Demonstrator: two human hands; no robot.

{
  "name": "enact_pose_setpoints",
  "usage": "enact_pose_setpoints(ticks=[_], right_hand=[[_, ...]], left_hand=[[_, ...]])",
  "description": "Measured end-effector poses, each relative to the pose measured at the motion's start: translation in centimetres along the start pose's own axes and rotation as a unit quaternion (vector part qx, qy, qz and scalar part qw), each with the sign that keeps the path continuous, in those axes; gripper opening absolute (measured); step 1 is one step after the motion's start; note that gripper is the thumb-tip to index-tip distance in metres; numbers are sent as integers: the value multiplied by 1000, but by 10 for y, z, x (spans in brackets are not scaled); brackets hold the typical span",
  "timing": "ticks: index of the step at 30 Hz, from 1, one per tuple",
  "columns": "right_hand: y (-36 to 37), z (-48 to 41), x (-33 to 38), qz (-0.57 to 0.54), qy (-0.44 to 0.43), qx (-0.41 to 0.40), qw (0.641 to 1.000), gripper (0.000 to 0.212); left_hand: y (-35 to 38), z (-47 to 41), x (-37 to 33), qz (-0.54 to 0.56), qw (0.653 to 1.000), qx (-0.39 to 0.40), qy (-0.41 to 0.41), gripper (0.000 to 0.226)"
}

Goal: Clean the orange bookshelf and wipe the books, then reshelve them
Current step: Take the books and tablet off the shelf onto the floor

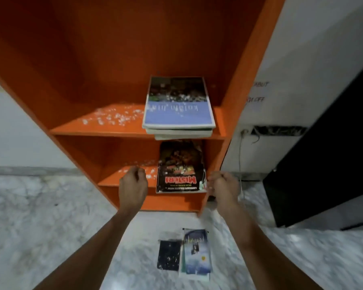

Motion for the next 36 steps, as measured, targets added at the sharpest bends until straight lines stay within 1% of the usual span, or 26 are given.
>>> enact_pose_setpoints(ticks=[2,4,7,9,10,11,12,13,15,17,20,21,24,25,27,29,30,31,32,34,36], right_hand=[[12,15,52,-14,-91,-40,995,12],[26,33,98,-6,-184,-67,981,18],[57,49,150,26,-282,-72,956,16],[74,53,165,86,-312,-97,941,9],[80,53,167,124,-313,-109,935,7],[86,51,164,166,-305,-108,931,12],[93,49,159,201,-295,-101,929,22],[100,44,153,227,-282,-90,928,31],[104,35,148,258,-247,-90,930,42],[109,27,149,288,-217,-92,928,45],[114,24,155,316,-193,-76,926,44],[114,23,157,314,-185,-73,928,43],[113,21,157,309,-165,-61,935,39],[112,20,156,309,-157,-58,936,37],[106,24,153,299,-127,-49,944,39],[99,33,151,275,-86,-22,957,42],[95,38,150,267,-58,-4,962,47],[91,40,146,260,-26,12,965,57],[88,40,141,246,7,35,969,67],[89,47,130,206,71,107,970,82],[89,53,123,181,116,149,965,89]], left_hand=[[-39,-13,-34,29,998,-62,14,23],[-65,-25,-63,62,992,-99,36,25],[-85,-51,-94,90,989,-106,58,25],[-87,-65,-107,89,991,-84,57,23],[-84,-70,-113,94,993,-58,51,22],[-79,-73,-117,103,993,-27,41,22],[-75,-77,-120,113,993,8,28,22],[-70,-80,-121,117,992,36,14,24],[-62,-82,-122,128,988,81,-16,31],[-54,-85,-124,151,979,126,-46,37],[-41,-83,-128,186,962,182,-79,27],[-38,-83,-129,189,960,190,-84,28],[-33,-81,-125,188,959,187,-99,50],[-32,-81,-121,188,959,185,-105,53],[-36,-77,-117,182,959,188,-110,54],[-42,-69,-114,189,952,205,-123,50],[-49,-63,-113,197,946,219,-137,44],[-53,-57,-111,208,937,237,-154,37],[-56,-51,-107,216,926,259,-171,36],[-60,-42,-99,205,906,322,-182,38],[-61,-29,-96,186,888,386,-169,40]])
Point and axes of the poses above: each hand's wrist, its own z-axis away from the middle knuckle, its own y-axis out of the palm, x = y × z, the point moved 7 cm from there along -z, towards the middle knuckle, and after that the axes turned 10 degrees about -z, right-handed, at the moved point
